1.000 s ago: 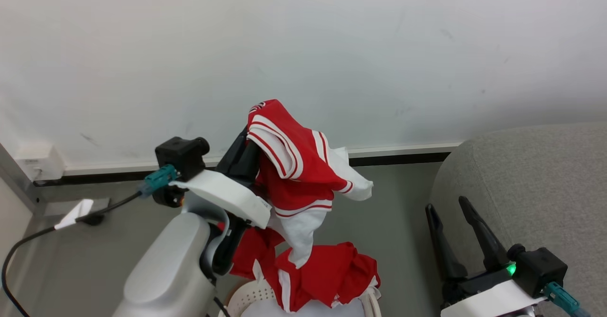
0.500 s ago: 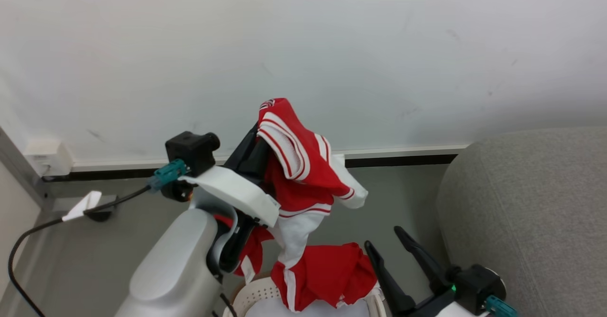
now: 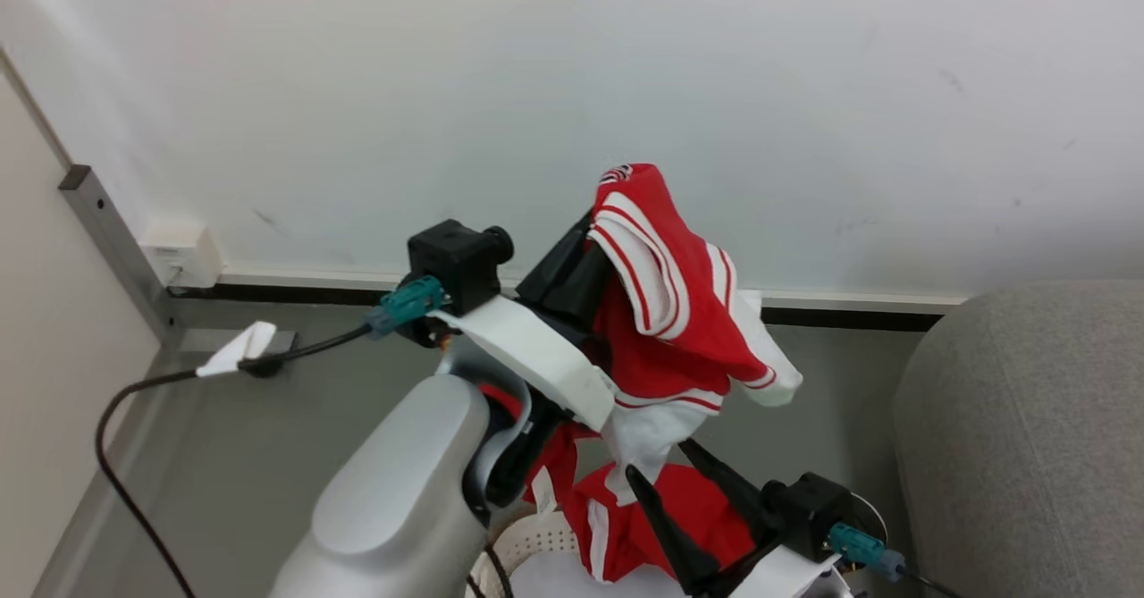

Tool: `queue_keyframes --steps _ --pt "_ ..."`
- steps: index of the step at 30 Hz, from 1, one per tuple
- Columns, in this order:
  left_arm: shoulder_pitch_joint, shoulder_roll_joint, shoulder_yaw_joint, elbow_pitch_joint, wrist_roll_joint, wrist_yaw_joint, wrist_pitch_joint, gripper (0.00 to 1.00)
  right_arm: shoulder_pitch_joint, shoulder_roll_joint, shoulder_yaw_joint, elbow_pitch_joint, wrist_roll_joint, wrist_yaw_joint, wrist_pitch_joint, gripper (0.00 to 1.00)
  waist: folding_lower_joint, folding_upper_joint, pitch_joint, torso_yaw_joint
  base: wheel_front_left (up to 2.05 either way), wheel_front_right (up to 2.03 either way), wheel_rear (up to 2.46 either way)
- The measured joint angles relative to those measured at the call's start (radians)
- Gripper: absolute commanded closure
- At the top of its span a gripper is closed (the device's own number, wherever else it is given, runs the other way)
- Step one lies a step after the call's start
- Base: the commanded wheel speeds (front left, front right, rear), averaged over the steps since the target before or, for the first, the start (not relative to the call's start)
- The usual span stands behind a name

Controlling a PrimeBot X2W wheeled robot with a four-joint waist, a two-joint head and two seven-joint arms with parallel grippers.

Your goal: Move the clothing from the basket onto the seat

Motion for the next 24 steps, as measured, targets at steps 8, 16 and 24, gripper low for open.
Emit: queue_keyframes --steps 8,16,24 --pt "0.012 -0.023 -0.071 -0.037 -0.011 -0.007 0.02 1.0 -0.048 0.009 -0.018 0.062 0.007 0.0 0.0 0.0 0.0 0.0 -0.012 0.063 0.0 0.0 0.0" --pt "0.023 -0.028 -0.103 -0.052 -0.038 -0.001 0.029 1.0 -0.054 0.011 0.004 0.071 0.028 0.0 0.0 0.65 0.0 -0.0001 -0.032 0.109 0.0 0.0 0.0" --pt "0.027 -0.013 -0.089 -0.048 -0.045 0.014 0.03 1.0 -0.056 0.012 0.015 0.058 0.043 0.0 0.0 1.0 0.0 -0.0001 -0.033 0.109 0.0 0.0 0.0"
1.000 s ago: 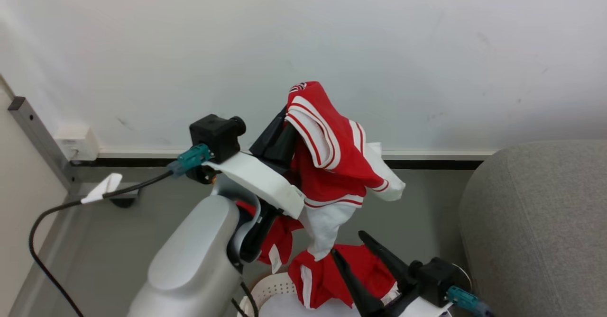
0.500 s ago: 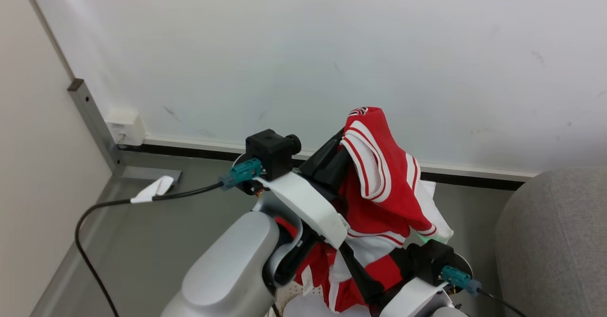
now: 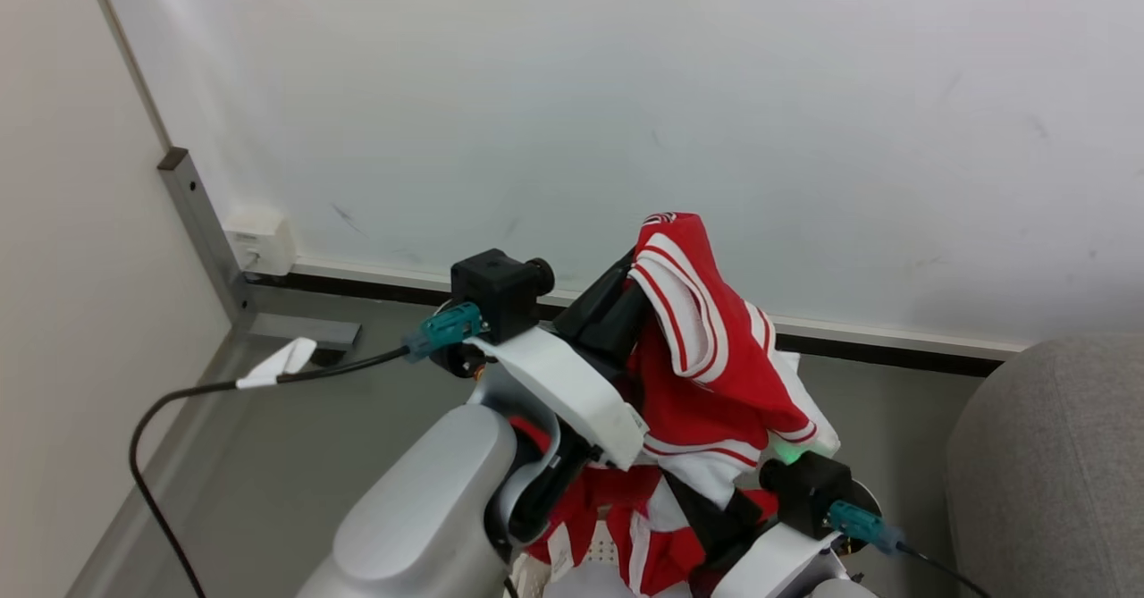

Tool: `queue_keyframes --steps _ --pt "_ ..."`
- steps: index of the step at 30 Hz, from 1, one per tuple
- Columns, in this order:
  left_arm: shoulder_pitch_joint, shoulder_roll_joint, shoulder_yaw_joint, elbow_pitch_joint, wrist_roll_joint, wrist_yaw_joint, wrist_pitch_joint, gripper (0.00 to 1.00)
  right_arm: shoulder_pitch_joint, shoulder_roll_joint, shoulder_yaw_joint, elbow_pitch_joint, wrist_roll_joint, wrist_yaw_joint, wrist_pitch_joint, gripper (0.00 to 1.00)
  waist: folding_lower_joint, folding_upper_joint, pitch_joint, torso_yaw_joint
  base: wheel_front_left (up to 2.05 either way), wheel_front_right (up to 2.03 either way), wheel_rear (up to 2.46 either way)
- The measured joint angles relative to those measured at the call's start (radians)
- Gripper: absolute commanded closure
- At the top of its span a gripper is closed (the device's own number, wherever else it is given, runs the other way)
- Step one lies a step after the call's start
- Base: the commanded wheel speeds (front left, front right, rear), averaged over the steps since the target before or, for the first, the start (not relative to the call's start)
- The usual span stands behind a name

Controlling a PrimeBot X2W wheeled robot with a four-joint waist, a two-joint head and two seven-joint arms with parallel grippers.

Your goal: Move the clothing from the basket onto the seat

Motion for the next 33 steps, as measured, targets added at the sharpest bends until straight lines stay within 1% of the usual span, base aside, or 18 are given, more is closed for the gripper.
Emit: queue_keyframes --steps 7,8,9,10,11,17,20,23,28,33 --pt "0.036 0.018 0.001 0.027 -0.011 0.007 -0.004 1.0 0.026 0.0 -0.086 -0.064 -0.004 0.0 0.0 1.0 0.0 0.0 0.009 -0.03 0.0 0.0 0.0" --pt "0.045 0.021 -0.002 0.032 -0.011 0.007 -0.004 0.84 0.032 0.0 -0.102 -0.071 -0.014 0.0 0.0 1.0 0.0 0.0001 0.011 -0.035 0.0 0.0 0.0" --pt "0.053 0.022 -0.006 0.034 -0.011 0.007 -0.005 0.64 0.037 0.0 -0.118 -0.082 -0.024 0.0 0.0 1.0 0.0 0.0001 0.013 -0.04 0.0 0.0 0.0" --pt "0.062 0.022 -0.01 0.036 -0.011 0.007 -0.006 0.12 0.041 -0.002 -0.138 -0.094 -0.033 0.0 0.0 1.0 0.0 0.0 0.016 -0.046 0.0 0.0 0.0" --pt "0.069 0.022 -0.012 0.035 -0.014 0.005 -0.013 0.0 0.047 -0.006 -0.155 -0.103 -0.041 0.0 0.0 1.0 0.0 0.0001 0.019 -0.052 0.0 0.0 0.0" --pt "0.104 0.034 -0.041 0.036 -0.015 -0.012 -0.024 0.0 0.075 -0.03 -0.258 -0.176 -0.08 0.0 0.0 1.0 0.0 0.0001 0.036 -0.099 0.0 0.0 0.0" --pt "0.116 0.046 -0.051 0.029 -0.008 -0.023 -0.05 0.0 0.086 -0.04 -0.301 -0.203 -0.069 0.0 0.0 1.0 0.0 0.0001 0.044 -0.134 0.0 0.0 0.0" --pt "0.128 0.061 -0.061 0.022 0.001 -0.03 -0.067 0.0 0.09 -0.051 -0.348 -0.234 -0.069 0.0 0.0 1.0 0.0 0.0001 0.052 -0.175 0.0 0.0 0.0" --pt "0.142 0.068 -0.079 0.013 0.014 -0.042 -0.085 0.0 0.093 -0.072 -0.413 -0.287 -0.082 0.0 0.001 1.0 0.0 0.0001 0.066 -0.257 0.0 0.0 0.0" --pt "0.15 0.074 -0.095 0.012 0.044 -0.047 -0.103 0.0 0.101 -0.087 -0.446 -0.334 -0.097 0.0 0.0 1.0 0.0 0.0 0.08 -0.348 0.0 0.0 0.0"
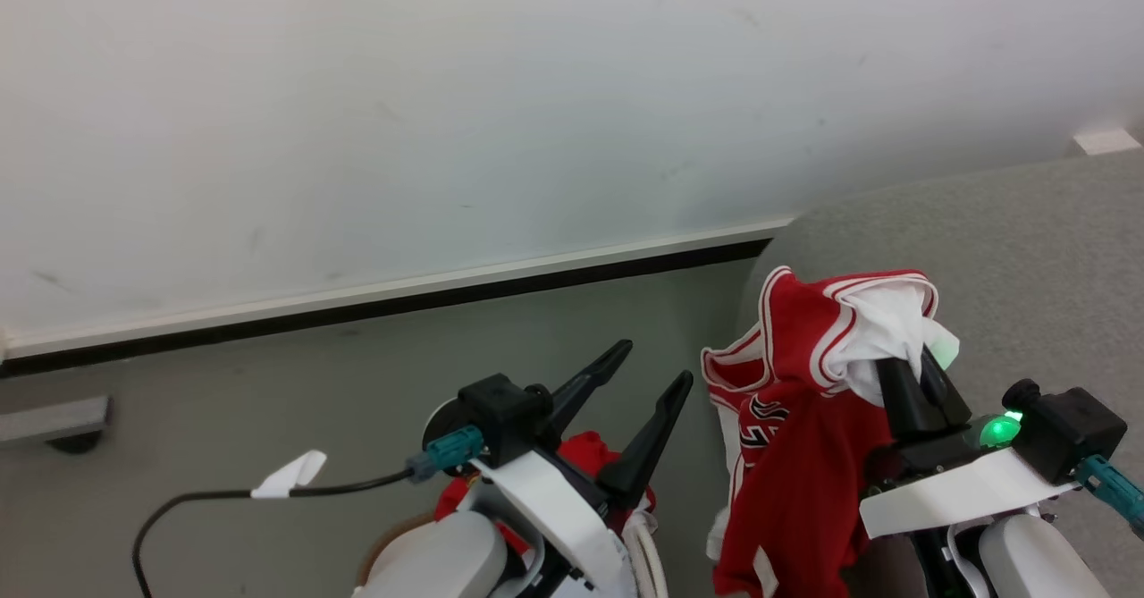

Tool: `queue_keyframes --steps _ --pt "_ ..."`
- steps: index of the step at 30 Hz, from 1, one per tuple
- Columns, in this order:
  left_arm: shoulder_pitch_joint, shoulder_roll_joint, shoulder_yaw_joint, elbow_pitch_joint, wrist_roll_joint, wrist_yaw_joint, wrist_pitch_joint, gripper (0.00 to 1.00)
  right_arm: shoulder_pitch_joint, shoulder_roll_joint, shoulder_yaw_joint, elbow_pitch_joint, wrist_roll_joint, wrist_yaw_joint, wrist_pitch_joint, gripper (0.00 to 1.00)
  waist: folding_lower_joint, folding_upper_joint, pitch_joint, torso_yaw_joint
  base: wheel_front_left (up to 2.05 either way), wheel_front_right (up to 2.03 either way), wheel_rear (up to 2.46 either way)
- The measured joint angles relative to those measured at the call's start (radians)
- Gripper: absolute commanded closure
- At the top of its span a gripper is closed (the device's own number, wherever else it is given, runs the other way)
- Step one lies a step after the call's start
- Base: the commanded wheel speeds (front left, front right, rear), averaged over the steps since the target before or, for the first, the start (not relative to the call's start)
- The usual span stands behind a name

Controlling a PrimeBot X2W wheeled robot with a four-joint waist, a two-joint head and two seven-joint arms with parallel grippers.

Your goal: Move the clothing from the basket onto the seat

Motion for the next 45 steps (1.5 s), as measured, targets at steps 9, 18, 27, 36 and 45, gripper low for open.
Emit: queue_keyframes --steps 9,18,27,36,45 --pt "0.006 -0.006 -0.02 0.008 0.034 -0.011 -0.017 0.0 0.024 -0.018 -0.047 -0.064 0.0 0.0 0.0 1.0 0.0 0.0 0.02 -0.167 0.0 0.0 0.0" --pt "0.009 -0.014 -0.021 0.034 0.058 -0.018 -0.022 0.0 0.036 -0.018 -0.078 -0.086 0.009 0.0 0.0 1.0 0.0 0.0 0.035 -0.263 0.0 0.0 0.0" --pt "0.018 -0.029 -0.002 0.051 0.08 -0.021 -0.022 0.0 0.018 -0.022 -0.089 -0.103 0.009 0.0 0.0 1.0 0.0 0.0 0.044 -0.262 0.0 0.0 0.0" --pt "-0.034 -0.037 -0.01 0.054 0.119 -0.025 -0.022 0.0 -0.209 -0.1 -0.11 -0.114 -0.011 0.0 0.0 1.0 0.0001 0.0 0.135 -0.223 0.0 0.0 0.0" --pt "-0.126 -0.017 -0.008 0.053 0.149 -0.021 -0.016 0.0 -0.56 -0.278 -0.203 -0.014 0.051 0.0 0.0 1.0 0.0002 0.0 0.309 -0.156 0.0 0.0 0.0"
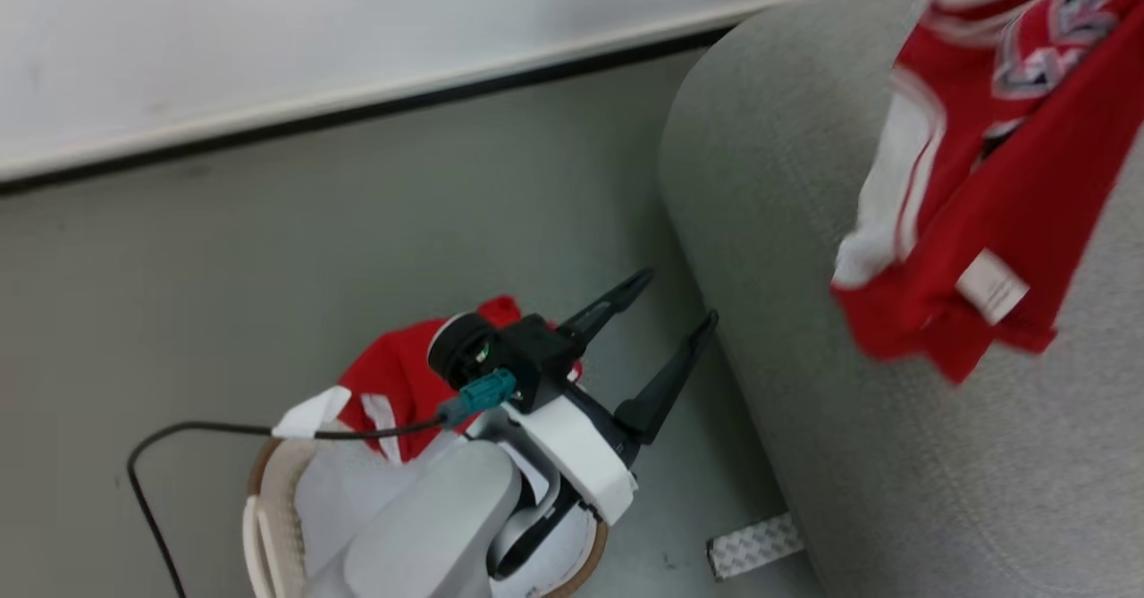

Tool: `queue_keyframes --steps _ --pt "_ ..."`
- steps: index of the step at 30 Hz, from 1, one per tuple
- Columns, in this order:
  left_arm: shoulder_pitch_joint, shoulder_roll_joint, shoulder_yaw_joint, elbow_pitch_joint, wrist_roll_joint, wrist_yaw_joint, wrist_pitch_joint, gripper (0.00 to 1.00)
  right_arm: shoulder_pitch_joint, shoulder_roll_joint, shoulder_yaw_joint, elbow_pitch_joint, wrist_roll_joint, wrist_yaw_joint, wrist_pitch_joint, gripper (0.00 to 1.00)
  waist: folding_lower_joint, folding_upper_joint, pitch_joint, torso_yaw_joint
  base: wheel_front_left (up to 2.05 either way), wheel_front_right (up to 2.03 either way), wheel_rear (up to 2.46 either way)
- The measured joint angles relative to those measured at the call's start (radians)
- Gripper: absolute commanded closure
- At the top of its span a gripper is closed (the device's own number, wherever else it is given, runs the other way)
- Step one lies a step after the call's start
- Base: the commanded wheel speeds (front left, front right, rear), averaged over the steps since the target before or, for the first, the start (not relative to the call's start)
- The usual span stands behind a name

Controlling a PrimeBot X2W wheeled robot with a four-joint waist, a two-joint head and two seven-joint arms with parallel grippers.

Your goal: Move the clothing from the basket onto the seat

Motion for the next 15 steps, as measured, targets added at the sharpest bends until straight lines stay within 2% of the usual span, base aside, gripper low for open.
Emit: queue_keyframes --steps 8,12,15 --pt "-0.066 0.008 0.005 -0.015 0.02 0.003 0.001 0.0 -0.256 -0.167 -0.037 0.184 -0.015 0.0 0.027 1.0 0.0001 0.0 0.153 0.075 0.0 0.0 0.0" --pt "-0.084 0.01 0.005 -0.018 0.028 0.003 0.0 0.0 -0.32 -0.193 -0.063 0.311 -0.021 0.0 0.045 1.0 0.0001 0.0 0.212 0.114 0.0 0.0 0.0" --pt "-0.093 0.01 0.007 -0.021 0.034 0.004 -0.001 0.0 -0.323 -0.192 -0.021 0.425 -0.046 0.0 0.07 1.0 0.0001 0.0 0.246 0.139 0.0 0.0 0.0"
